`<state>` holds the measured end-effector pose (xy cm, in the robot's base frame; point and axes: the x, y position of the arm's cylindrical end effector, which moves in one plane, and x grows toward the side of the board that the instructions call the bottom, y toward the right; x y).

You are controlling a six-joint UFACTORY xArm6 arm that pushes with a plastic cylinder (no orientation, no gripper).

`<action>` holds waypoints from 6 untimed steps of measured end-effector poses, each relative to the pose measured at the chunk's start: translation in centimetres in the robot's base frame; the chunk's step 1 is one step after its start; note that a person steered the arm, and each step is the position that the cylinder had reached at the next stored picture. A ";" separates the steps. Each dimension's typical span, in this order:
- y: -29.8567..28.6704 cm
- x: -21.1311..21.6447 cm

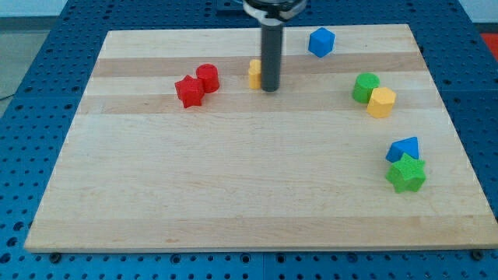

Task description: Push the yellow heart closer to the red circle

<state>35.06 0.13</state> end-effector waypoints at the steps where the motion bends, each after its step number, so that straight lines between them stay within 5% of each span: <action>1: -2.2 0.0; 3: 6.4 0.2; 6: -1.1 -2.8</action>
